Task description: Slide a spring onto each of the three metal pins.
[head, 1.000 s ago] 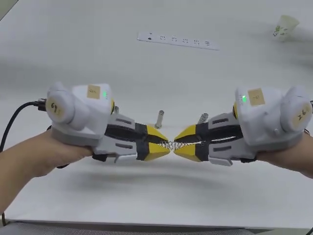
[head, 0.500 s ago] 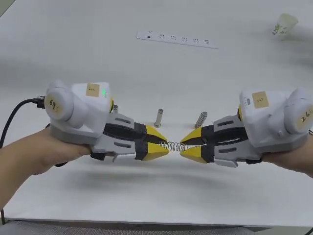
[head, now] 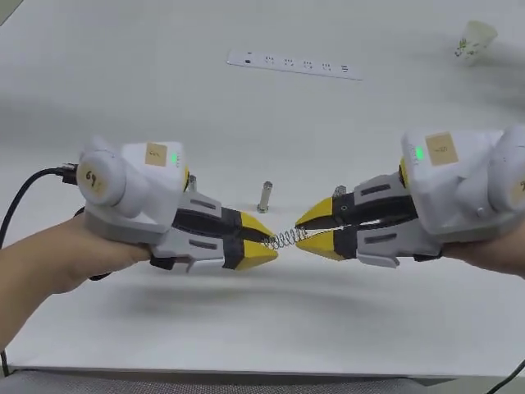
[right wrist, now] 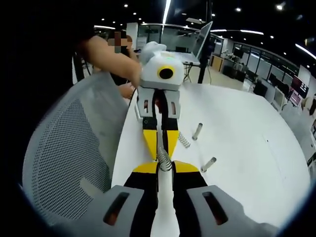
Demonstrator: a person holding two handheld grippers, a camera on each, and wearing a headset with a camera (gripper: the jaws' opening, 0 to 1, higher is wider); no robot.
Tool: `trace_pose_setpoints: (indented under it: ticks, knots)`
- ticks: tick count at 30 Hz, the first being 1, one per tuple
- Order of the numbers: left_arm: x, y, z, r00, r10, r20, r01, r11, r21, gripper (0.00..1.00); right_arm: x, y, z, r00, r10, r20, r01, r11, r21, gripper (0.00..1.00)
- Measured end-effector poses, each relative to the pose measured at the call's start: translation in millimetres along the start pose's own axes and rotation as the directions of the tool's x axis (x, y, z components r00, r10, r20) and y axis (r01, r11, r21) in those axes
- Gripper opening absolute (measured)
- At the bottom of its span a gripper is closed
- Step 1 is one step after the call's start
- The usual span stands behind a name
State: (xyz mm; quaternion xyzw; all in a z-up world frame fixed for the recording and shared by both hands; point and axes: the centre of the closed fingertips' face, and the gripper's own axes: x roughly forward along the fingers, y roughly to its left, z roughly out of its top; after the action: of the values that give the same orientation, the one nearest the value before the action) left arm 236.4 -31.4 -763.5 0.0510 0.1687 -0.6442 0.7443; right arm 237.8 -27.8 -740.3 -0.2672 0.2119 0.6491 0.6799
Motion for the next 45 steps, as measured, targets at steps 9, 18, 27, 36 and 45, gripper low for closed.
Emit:
trace_pose_setpoints:
  ticks: [9,18,27,36,45]
  knots:
    - [-0.7,-0.3,0.9,1.0,0.004,0.0,-0.004,1.0,0.008,0.02,2.7,-1.1,21.7,0.9983,0.009,0.057,-0.008,1.0,-0.006,0.07]
    - [0.2,-0.6,0.0,1.0,0.003,-0.007,-0.003,1.0,0.009,0.02,11.8,0.9,33.2,0.9968,0.003,0.08,0.002,0.998,-0.061,0.07]
    - [-2.1,3.2,0.4,0.9998,0.02,-0.008,-0.02,1.0,0.019,0.01,17.1,-3.3,36.0,0.9968,0.004,0.079,0.004,0.995,-0.097,0.08]
    - [-5.6,3.5,-2.3,0.9993,0.035,-0.011,-0.035,0.999,0.023,0.01,20.1,-3.9,35.6,0.996,-0.006,0.089,0.013,0.997,-0.073,0.08]
    - [-7.8,1.5,-3.9,0.9993,0.038,0.0,-0.038,0.999,0.012,0.01,22.8,0.8,36.0,0.9961,-0.011,0.088,0.02,0.995,-0.103,0.08]
